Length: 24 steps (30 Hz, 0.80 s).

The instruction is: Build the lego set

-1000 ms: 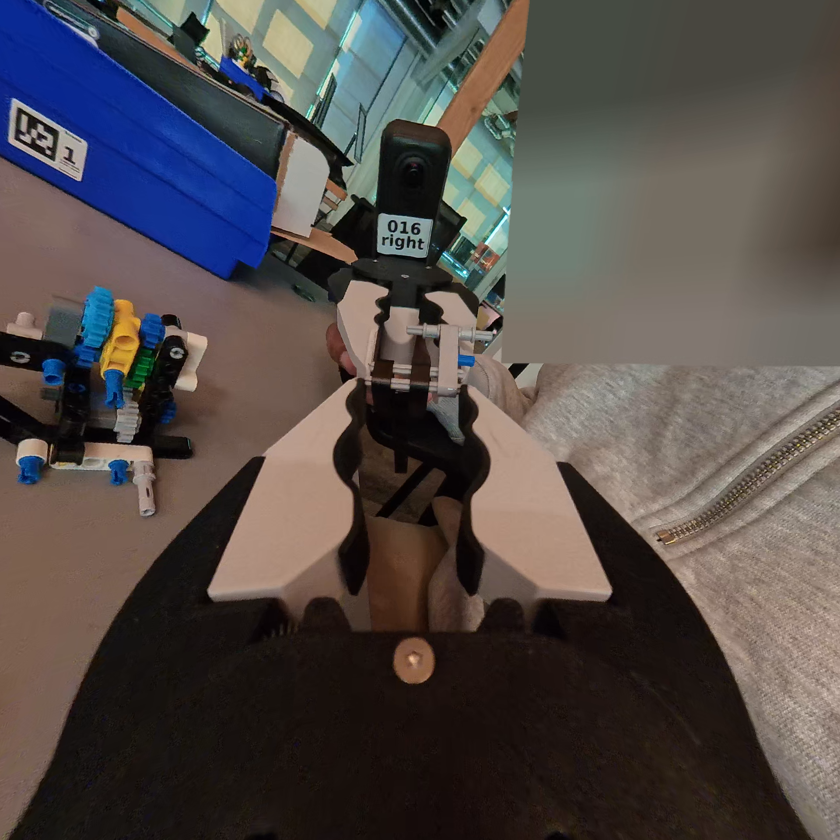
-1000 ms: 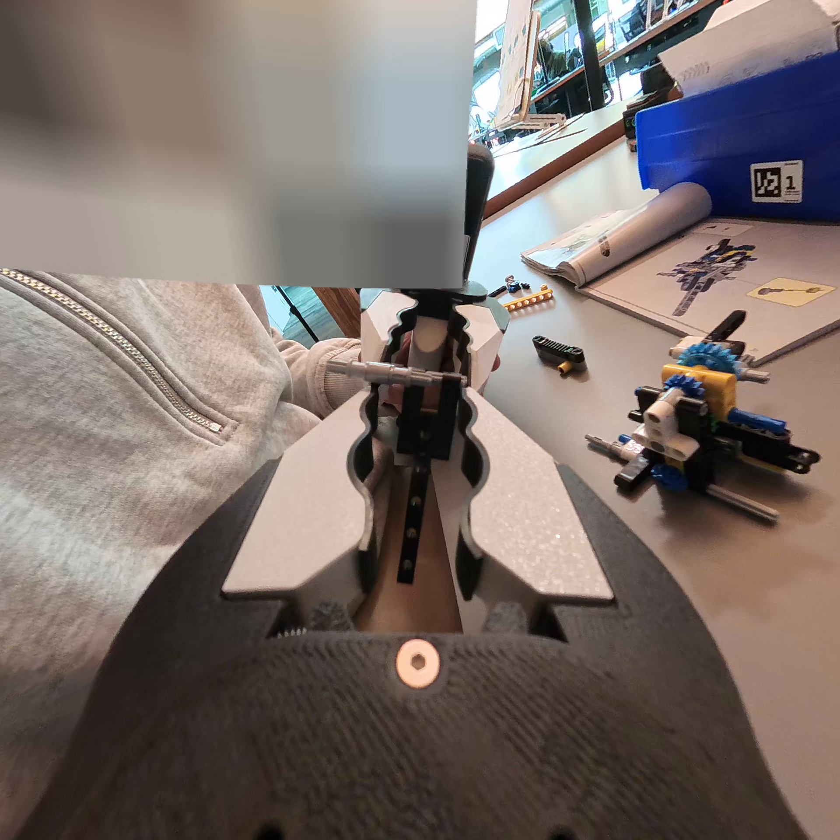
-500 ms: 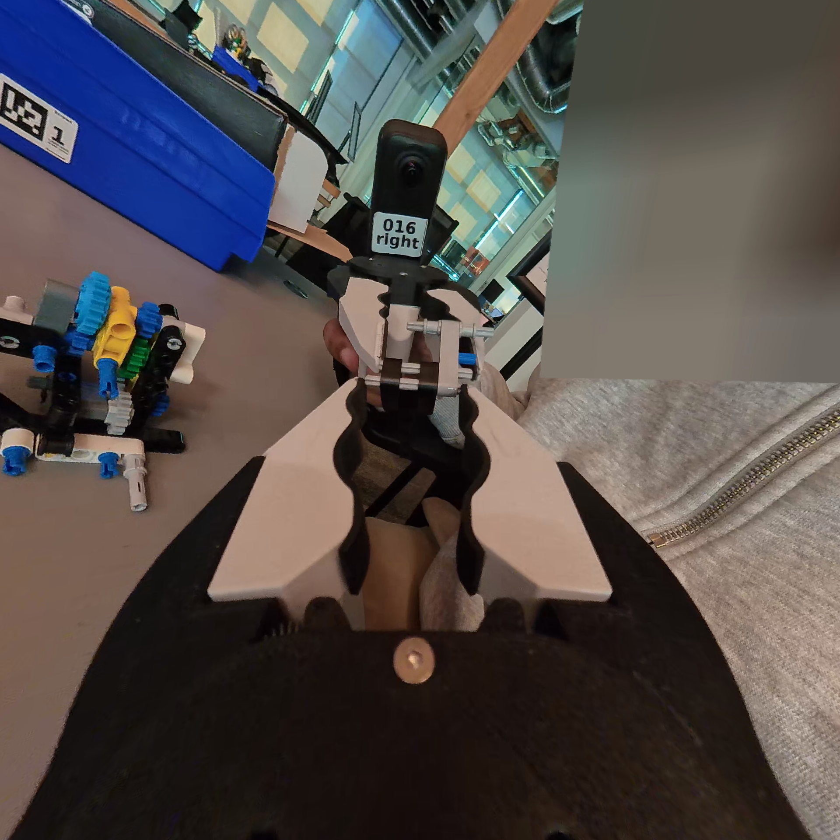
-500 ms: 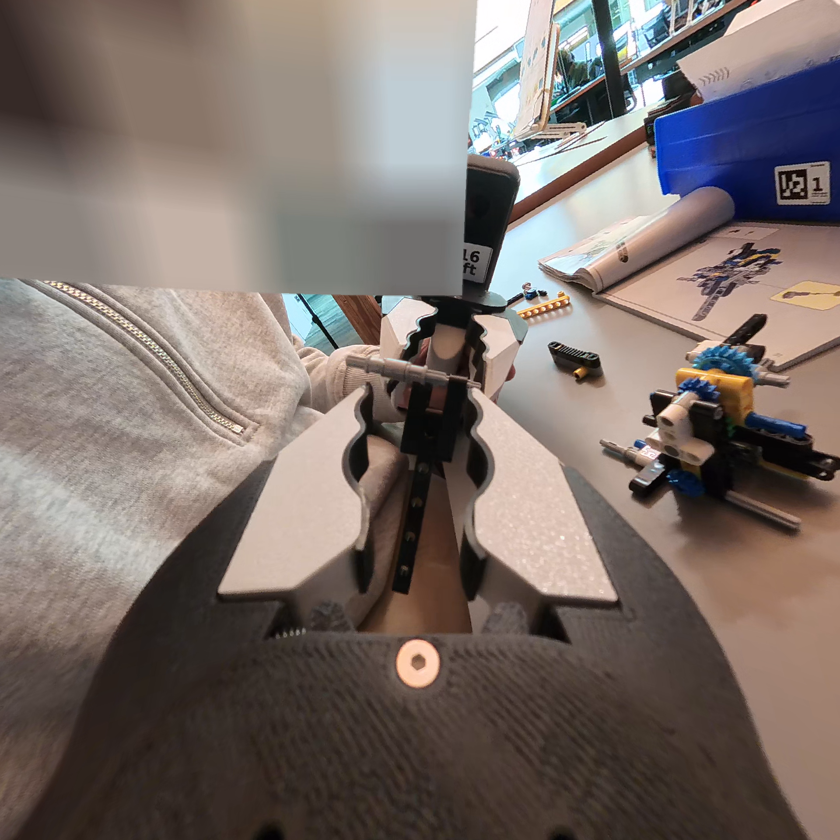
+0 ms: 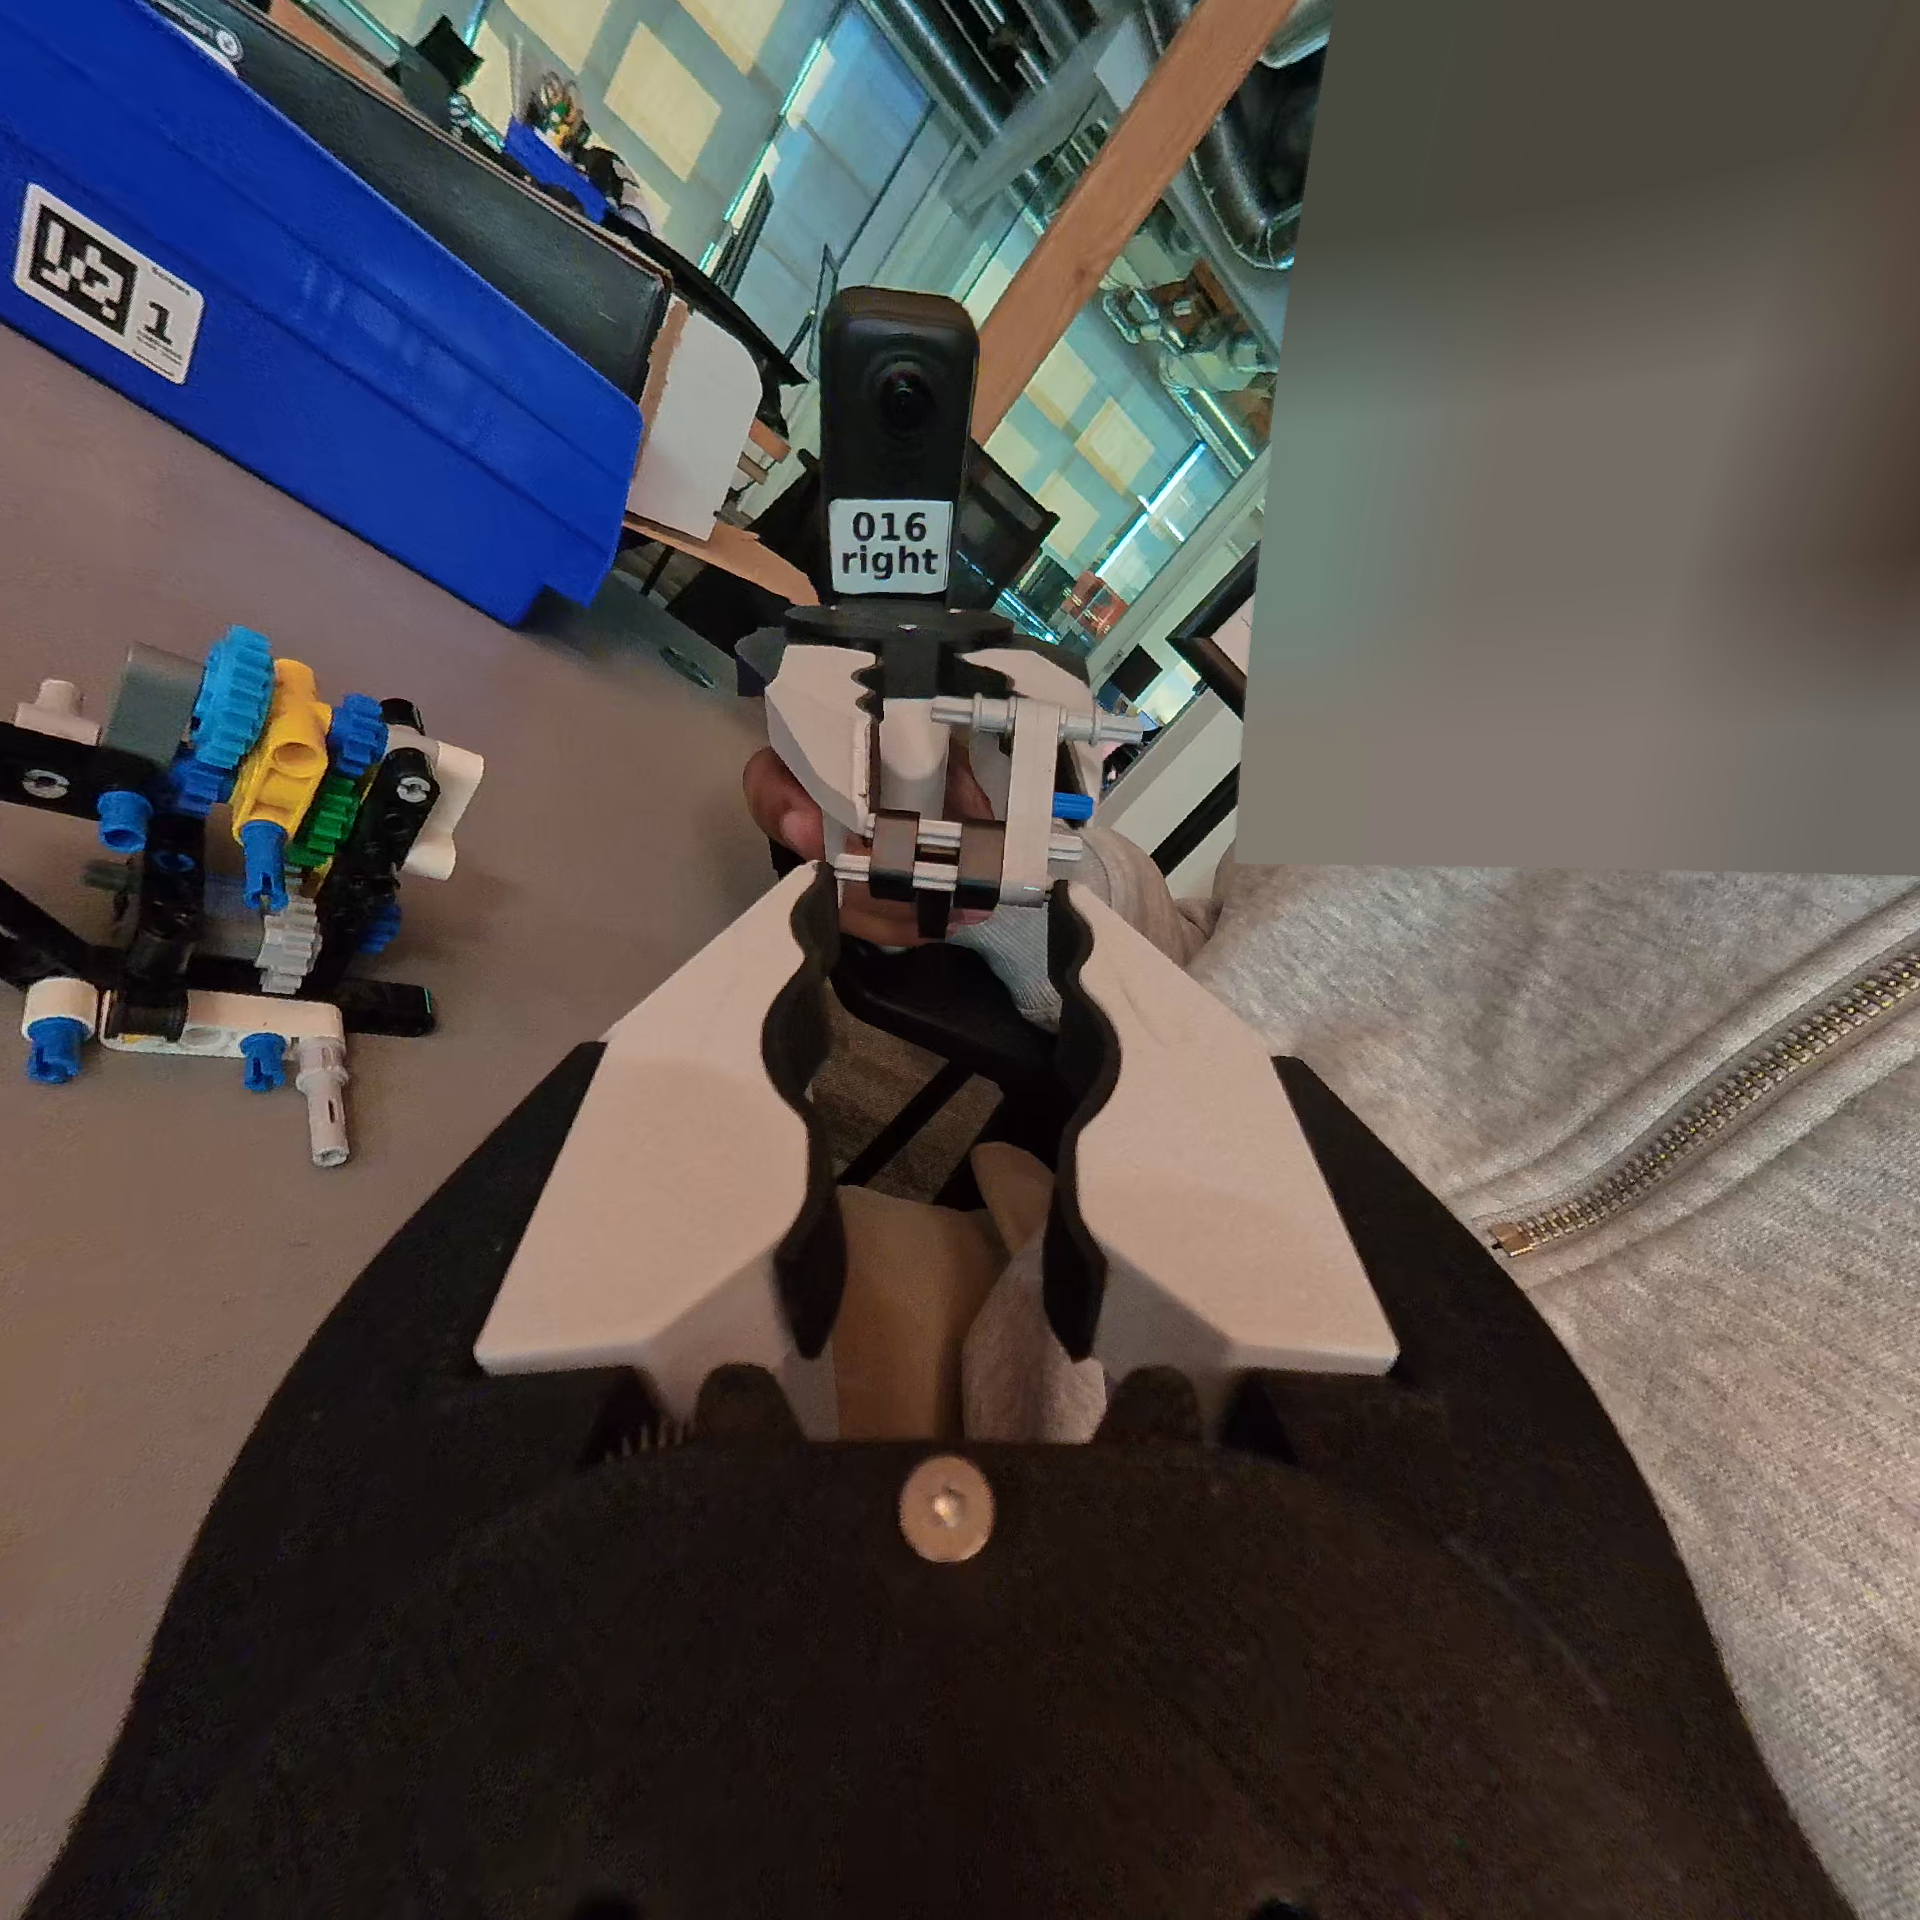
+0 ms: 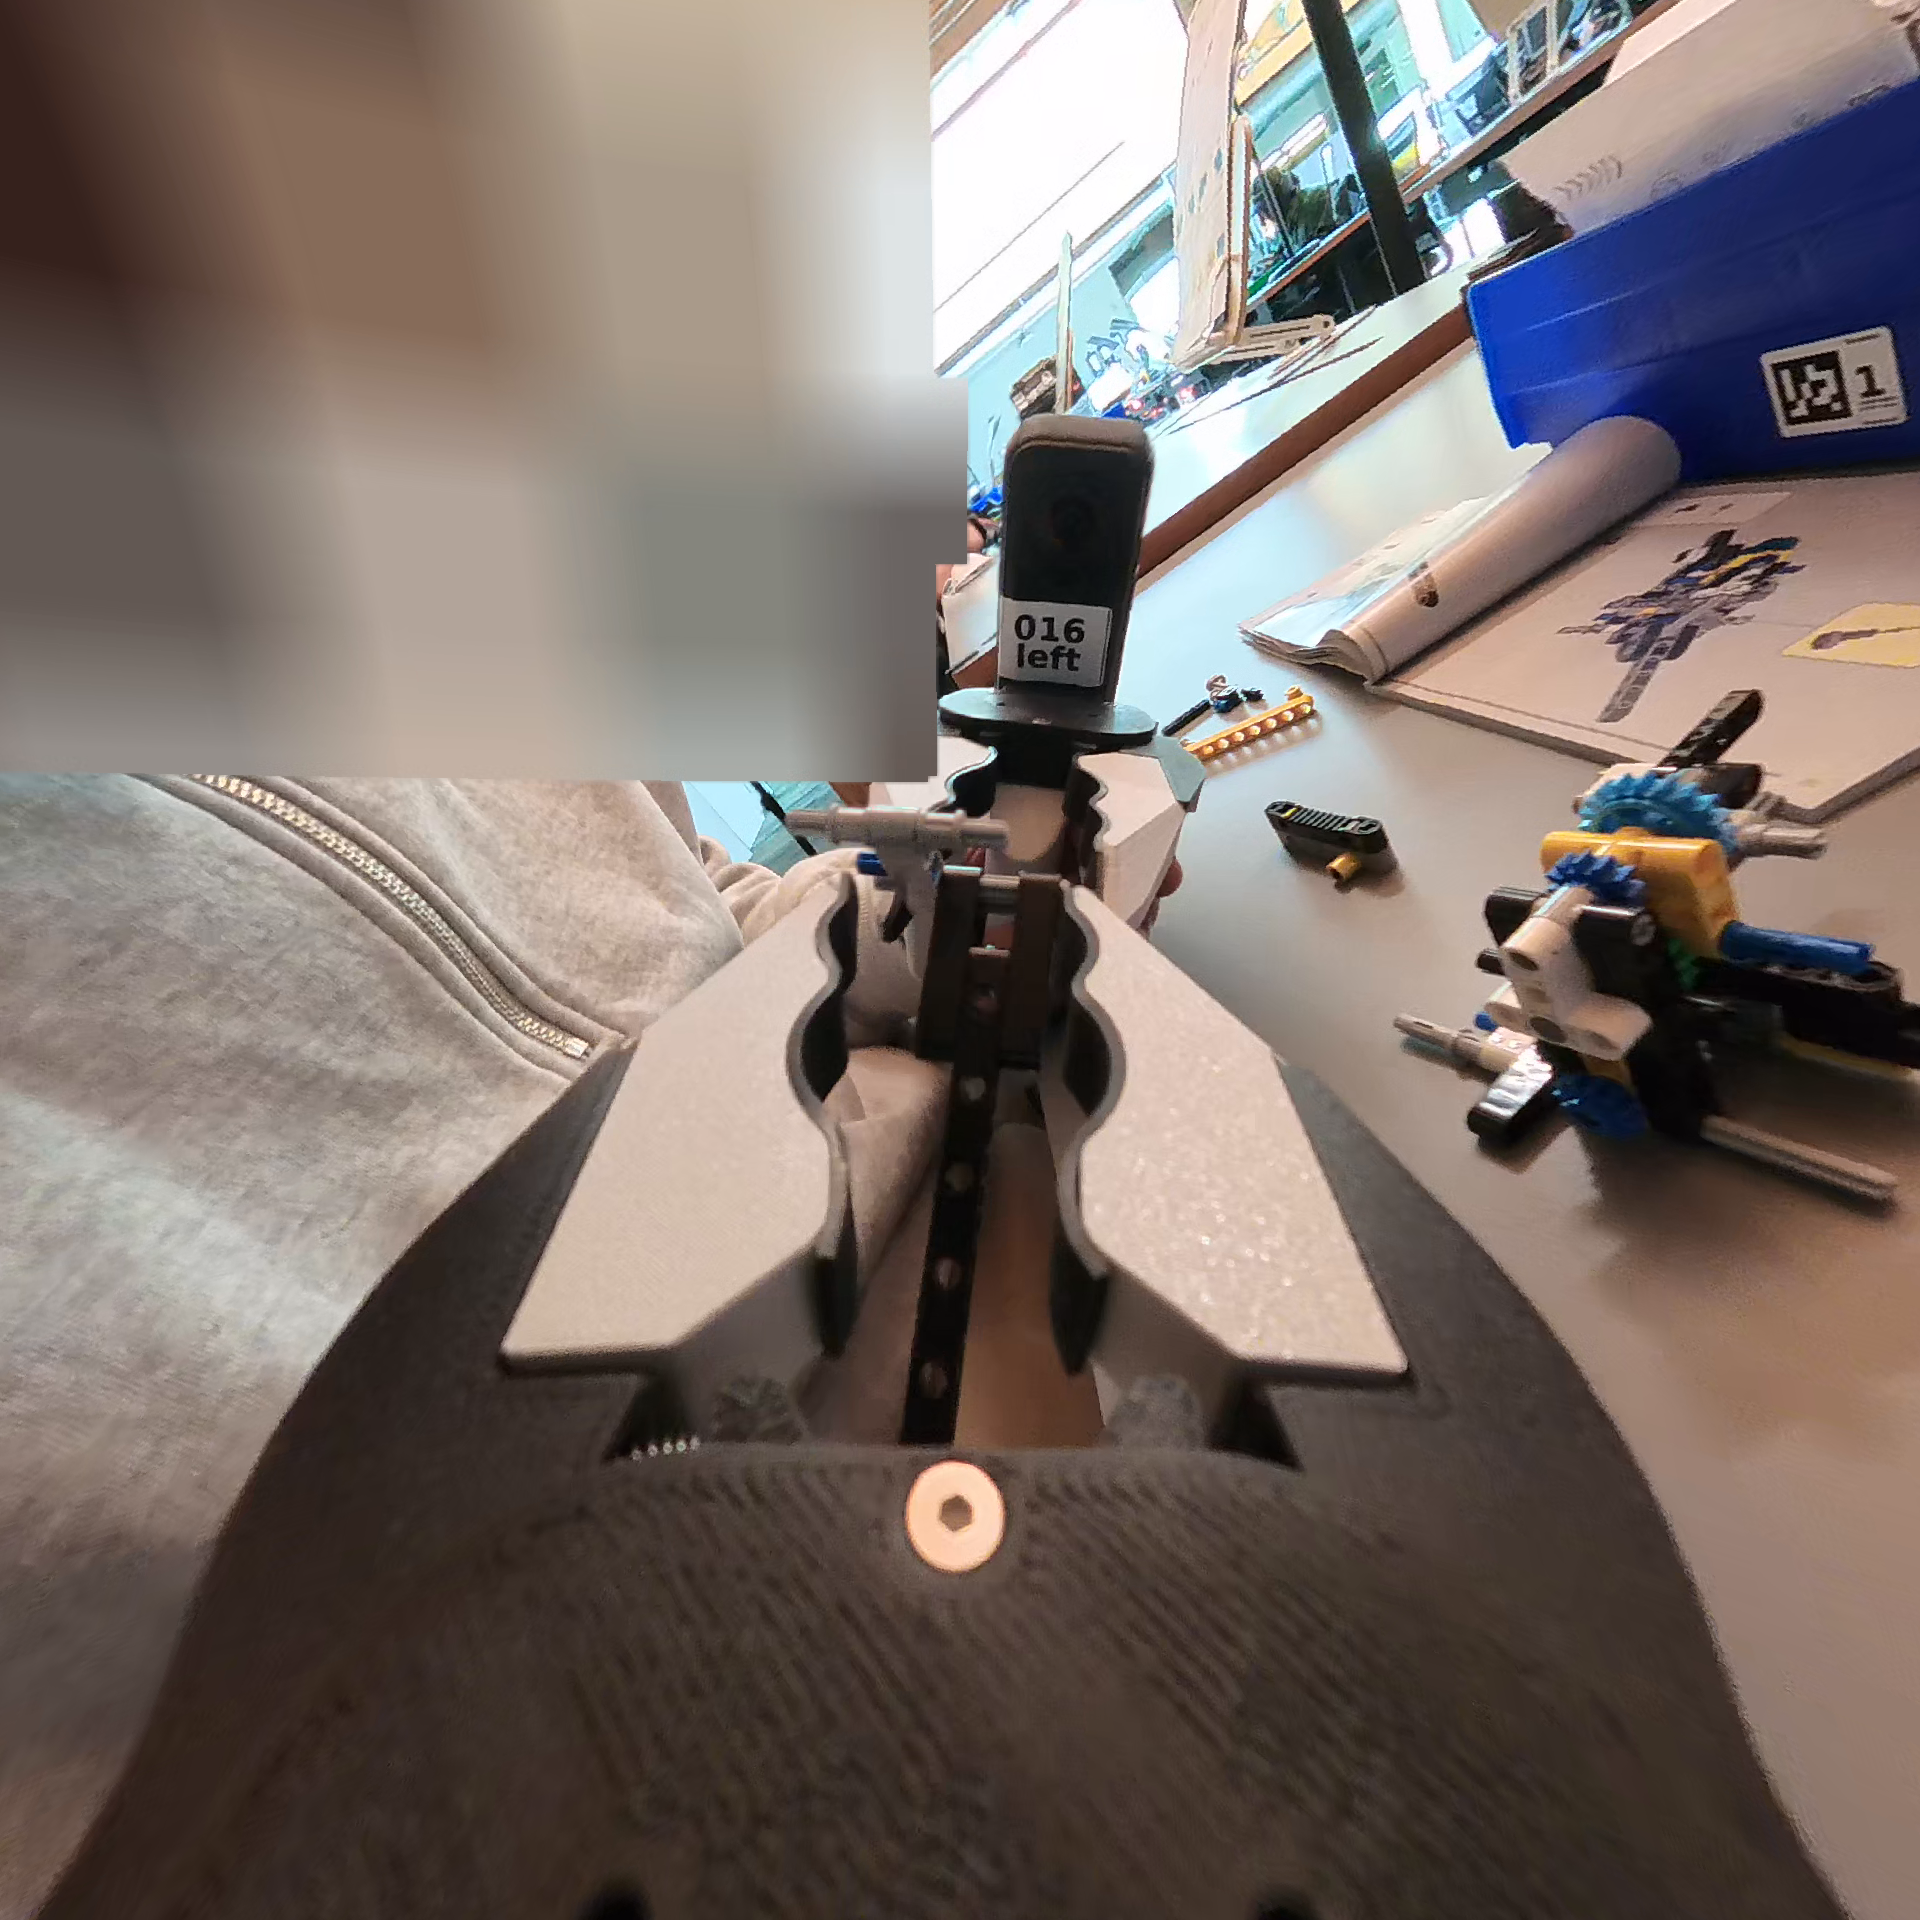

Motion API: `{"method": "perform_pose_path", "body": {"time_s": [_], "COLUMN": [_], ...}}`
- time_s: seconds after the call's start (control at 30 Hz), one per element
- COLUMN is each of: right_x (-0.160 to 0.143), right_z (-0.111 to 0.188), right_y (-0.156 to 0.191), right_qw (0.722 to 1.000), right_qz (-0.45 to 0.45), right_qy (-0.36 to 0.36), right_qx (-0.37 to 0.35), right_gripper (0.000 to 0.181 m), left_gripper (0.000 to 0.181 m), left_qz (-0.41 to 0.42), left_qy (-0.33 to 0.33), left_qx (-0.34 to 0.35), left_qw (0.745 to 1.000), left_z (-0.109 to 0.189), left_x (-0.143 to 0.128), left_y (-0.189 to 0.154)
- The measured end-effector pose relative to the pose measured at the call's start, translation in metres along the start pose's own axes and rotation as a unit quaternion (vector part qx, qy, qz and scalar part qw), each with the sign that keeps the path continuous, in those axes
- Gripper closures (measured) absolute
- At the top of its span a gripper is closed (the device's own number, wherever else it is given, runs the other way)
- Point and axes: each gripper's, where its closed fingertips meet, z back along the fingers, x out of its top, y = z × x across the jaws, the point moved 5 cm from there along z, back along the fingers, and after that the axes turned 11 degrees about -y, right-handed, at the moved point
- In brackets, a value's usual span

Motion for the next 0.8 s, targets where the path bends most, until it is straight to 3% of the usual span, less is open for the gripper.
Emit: {"method": "perform_pose_path", "body": {"time_s": [0.17,0.47,0.8], "right_x": [0.0012,0.0001,0.0007], "right_z": [-0.0007,-0.0002,-0.0014], "right_y": [-0.0038,-0.0055,-0.0094], "right_qw": [1.0,1.0,0.999], "right_qz": [-0.014,-0.008,-0.032], "right_qy": [-0.01,-0.008,-0.02], "right_qx": [-0.007,-0.012,-0.02], "right_gripper": [0.153,0.144,0.151], "left_gripper": [0.144,0.144,0.144], "left_qz": [-0.007,-0.007,-0.009], "left_qy": [0.005,0.0,-0.001], "left_qx": [0.004,0.019,0.025], "left_qw": [1.0,1.0,1.0], "left_z": [-0.0012,-0.0008,-0.0008], "left_x": [-0.0011,0.0,0.0003], "left_y": [-0.0003,0.0026,0.0036]}}
